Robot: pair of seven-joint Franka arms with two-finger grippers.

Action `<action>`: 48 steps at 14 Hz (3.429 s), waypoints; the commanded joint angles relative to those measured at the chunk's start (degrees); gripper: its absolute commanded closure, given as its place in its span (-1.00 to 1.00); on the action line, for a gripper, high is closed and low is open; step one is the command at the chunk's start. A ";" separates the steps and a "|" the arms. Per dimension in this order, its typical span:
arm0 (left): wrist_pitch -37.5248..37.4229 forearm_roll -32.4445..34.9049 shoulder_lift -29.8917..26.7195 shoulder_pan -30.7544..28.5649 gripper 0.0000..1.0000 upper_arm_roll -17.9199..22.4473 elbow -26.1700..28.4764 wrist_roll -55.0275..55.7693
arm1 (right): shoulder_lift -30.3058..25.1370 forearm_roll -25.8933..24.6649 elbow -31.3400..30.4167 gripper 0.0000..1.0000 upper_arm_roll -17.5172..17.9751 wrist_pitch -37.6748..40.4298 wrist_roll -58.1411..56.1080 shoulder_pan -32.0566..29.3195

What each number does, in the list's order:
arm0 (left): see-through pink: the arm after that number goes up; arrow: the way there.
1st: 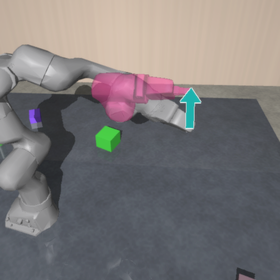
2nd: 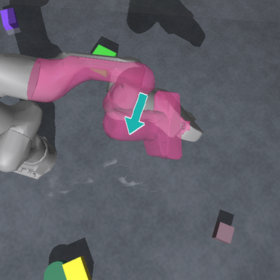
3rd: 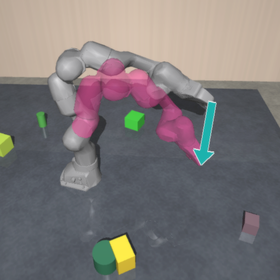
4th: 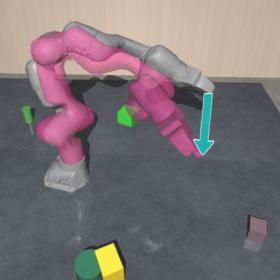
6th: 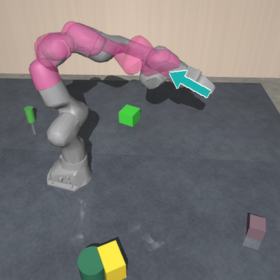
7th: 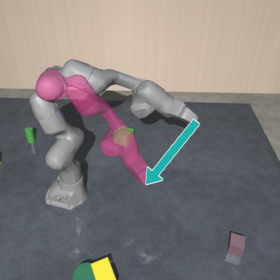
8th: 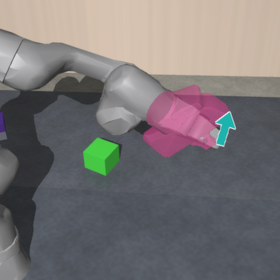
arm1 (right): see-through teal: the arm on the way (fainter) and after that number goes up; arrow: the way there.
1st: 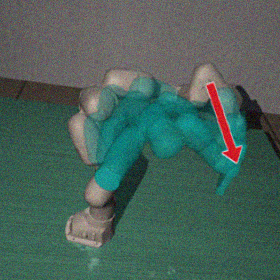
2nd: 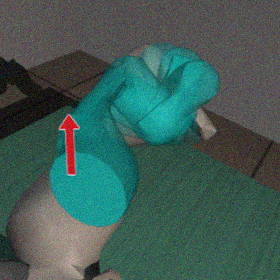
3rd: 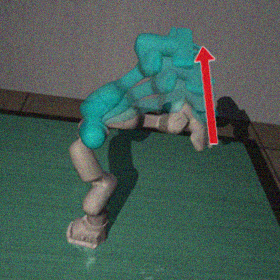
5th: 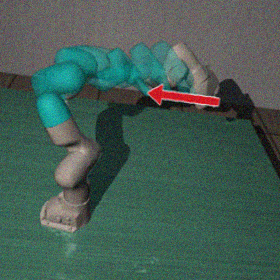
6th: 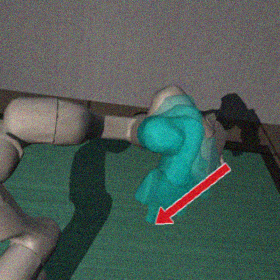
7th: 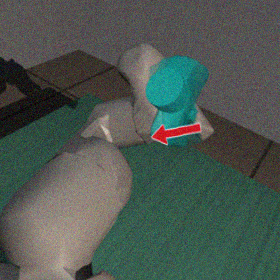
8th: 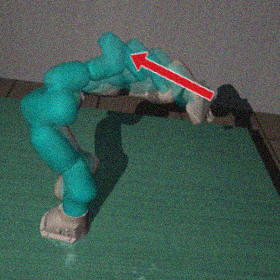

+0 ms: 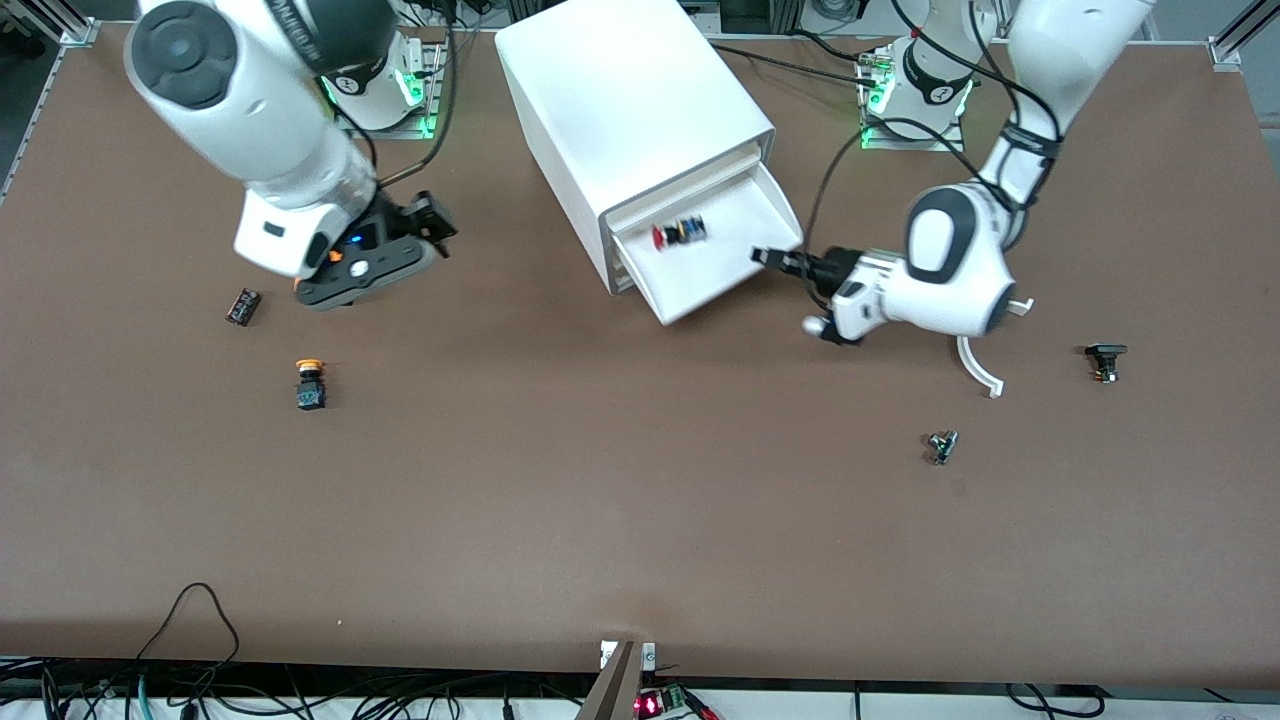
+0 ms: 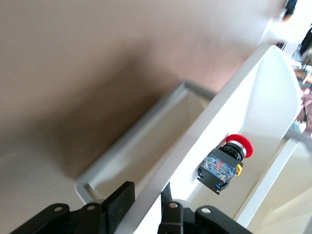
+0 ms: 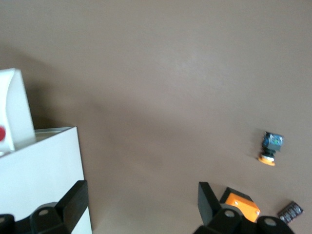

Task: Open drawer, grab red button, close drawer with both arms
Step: 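Pull the drawer open with the left gripper while the right gripper approaches, then lower the right gripper into the drawer while the left gripper withdraws, then grasp the red push button in the drawer with the right gripper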

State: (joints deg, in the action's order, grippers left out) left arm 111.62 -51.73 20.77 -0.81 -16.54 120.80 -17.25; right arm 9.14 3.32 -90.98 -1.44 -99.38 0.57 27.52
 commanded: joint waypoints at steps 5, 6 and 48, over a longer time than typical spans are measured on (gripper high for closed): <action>7.57 8.20 -6.42 -4.17 -1.00 1.59 -3.37 2.66 | 12.90 0.81 15.63 -1.00 0.03 -3.09 -6.37 10.78; 7.56 8.74 -8.79 -6.46 -1.00 2.90 -4.77 2.49 | 14.83 0.81 18.18 -1.00 0.03 -3.10 -6.37 12.19; -19.51 51.73 -23.85 -5.69 -1.00 10.74 -21.66 26.66 | 35.16 3.98 24.54 -0.54 4.34 -9.78 -43.46 23.28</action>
State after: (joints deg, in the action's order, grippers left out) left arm 91.22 -0.54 -1.71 -6.24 -5.73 97.85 8.91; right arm 43.39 7.49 -68.74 3.51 -110.68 -42.00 49.87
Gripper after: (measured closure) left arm 0.000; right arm 0.035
